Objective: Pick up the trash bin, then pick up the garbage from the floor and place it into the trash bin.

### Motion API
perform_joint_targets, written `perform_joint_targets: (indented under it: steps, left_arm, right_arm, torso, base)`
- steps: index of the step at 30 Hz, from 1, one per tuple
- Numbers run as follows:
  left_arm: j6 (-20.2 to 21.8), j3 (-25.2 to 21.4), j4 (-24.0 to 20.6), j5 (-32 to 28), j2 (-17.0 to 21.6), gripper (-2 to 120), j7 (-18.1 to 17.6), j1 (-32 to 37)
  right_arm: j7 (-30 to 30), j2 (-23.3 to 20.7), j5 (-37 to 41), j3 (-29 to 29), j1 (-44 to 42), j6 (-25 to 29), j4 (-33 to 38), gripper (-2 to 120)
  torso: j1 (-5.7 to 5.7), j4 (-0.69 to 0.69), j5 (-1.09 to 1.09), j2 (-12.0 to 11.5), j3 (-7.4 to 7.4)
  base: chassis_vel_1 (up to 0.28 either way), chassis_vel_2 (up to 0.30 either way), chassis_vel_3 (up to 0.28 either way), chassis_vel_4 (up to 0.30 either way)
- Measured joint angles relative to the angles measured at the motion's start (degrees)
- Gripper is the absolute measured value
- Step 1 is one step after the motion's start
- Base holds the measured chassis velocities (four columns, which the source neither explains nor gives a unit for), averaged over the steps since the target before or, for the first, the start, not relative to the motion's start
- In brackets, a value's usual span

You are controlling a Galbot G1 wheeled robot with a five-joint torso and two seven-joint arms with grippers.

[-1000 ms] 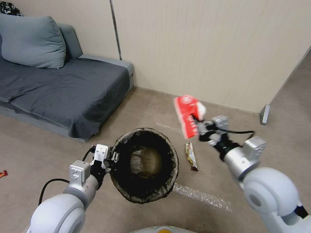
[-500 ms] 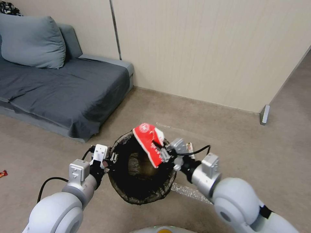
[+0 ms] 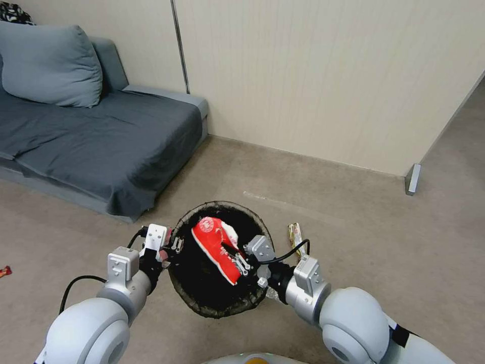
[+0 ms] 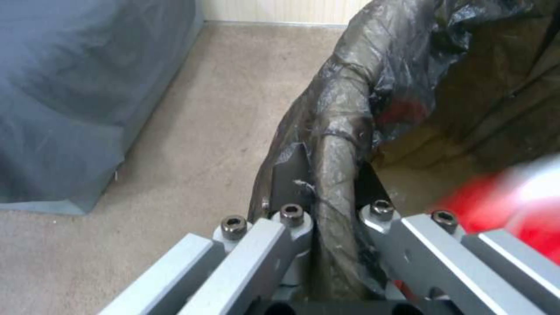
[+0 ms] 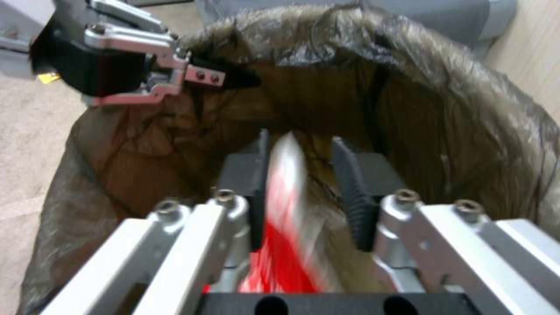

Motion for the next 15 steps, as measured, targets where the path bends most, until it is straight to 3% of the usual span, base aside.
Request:
perform_joint_targets:
  steps: [1,3,6,8,15]
  left_arm:
    - [0.0,0.0,0.0,0.0,-0.1,1,0.0,0.0]
    - [0.0,0.0,0.0,0.0,-0.2,1,0.0,0.0]
    - [0.0,-0.1,0.0,0.0,-0.3,1,0.0,0.0]
    - [0.0,-0.1,0.0,0.0,-0.3,1,0.0,0.0]
    - [0.0,-0.2,0.0,0.1,-0.3,1,0.1,-0.1]
  right_arm:
    - [0.2,0.1,0.1,-0.6,0.9,-0.1,-0.3,37]
    - [0.2,0.1,0.2,-0.8,1.2,-0.1,-0.3,39]
    - [0.6,0.5,0.7,-1.6,2.3,-0.5,-0.5,55]
    - [0.7,0.5,0.8,-1.6,2.4,-0.6,-0.5,59]
    - [0.7,0.0,3.4,1.3,3.4,-0.6,1.8,84]
  torso:
    - [0.0,0.0,0.0,0.0,0.0]
    - [0.0,0.0,0.0,0.0,0.0]
    - [0.0,0.0,0.0,0.0,0.0]
    - [0.0,0.0,0.0,0.0,0.0]
    - [0.0,0.0,0.0,0.0,0.0]
  base:
    - [0.0,0.0,0.0,0.0]
    - [0.0,0.0,0.0,0.0]
    - [0.0,0.0,0.0,0.0]
    - [0.0,0.0,0.0,0.0]
    - [0.0,0.0,0.0,0.0]
